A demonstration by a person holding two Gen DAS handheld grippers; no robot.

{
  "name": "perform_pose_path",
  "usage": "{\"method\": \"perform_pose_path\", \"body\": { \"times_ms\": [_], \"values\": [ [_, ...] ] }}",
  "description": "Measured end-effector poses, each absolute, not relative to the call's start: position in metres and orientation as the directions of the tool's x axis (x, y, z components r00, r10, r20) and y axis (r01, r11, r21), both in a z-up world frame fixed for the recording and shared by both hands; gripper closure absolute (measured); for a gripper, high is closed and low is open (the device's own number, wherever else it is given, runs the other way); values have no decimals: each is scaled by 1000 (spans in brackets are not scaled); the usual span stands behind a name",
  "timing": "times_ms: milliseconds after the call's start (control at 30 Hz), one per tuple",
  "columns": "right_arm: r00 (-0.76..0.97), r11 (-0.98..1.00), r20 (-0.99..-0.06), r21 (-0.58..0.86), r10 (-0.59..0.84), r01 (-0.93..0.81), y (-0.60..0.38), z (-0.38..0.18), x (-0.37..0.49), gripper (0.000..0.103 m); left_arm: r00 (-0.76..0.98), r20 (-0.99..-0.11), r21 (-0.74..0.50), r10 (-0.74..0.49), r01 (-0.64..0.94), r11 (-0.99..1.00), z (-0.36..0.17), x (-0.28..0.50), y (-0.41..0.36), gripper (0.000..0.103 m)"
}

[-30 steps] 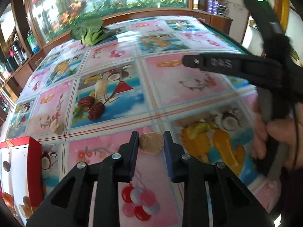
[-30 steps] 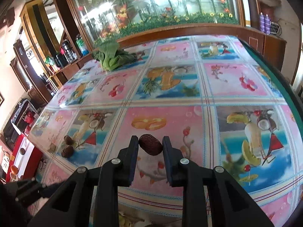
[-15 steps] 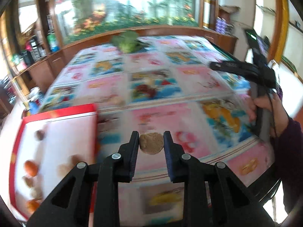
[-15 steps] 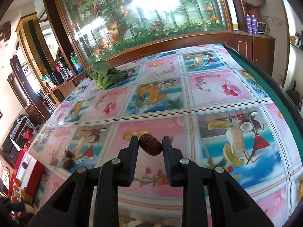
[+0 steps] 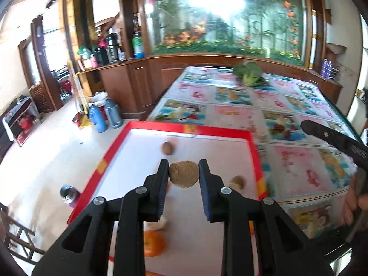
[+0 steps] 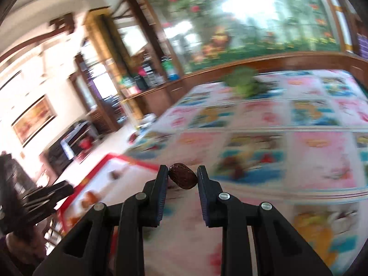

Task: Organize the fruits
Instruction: 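Carry the cookie and the date over the red-rimmed tray, then open both tools to drop the cookie and date into the tray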

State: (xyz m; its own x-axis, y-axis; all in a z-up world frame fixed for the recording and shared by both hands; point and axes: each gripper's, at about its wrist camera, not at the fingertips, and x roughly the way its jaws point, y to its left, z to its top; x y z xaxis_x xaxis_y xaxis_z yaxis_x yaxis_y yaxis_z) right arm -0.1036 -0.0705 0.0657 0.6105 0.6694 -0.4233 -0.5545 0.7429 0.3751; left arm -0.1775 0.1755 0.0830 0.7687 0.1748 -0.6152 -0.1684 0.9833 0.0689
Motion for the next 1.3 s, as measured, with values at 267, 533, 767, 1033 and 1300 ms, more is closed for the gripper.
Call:
{"method": "perform_pose_path", "body": {
  "times_ms": [267, 533, 767, 1033, 1300],
  "values": [
    [501, 643, -438, 283, 747, -711, 1, 67, -157, 78, 749, -628, 80, 212, -208, 975, 68, -185, 193, 75],
    [434, 611, -498, 274, 751, -742, 29, 43, -175, 78, 748, -621, 104, 233, -216, 971, 67, -194, 196, 75],
    [424, 614, -522, 267, 740, -743, 34, 34, -181, 78, 735, -633, 117, 244, -221, 968, 62, -194, 198, 75],
    [417, 617, -537, 269, 734, -740, 36, 27, -179, 78, 714, -654, 127, 251, -224, 966, 55, -189, 199, 75],
    [415, 616, -537, 271, 735, -740, 37, 24, -179, 78, 691, -676, 137, 257, -225, 965, 48, -186, 199, 73]
  ]
}}
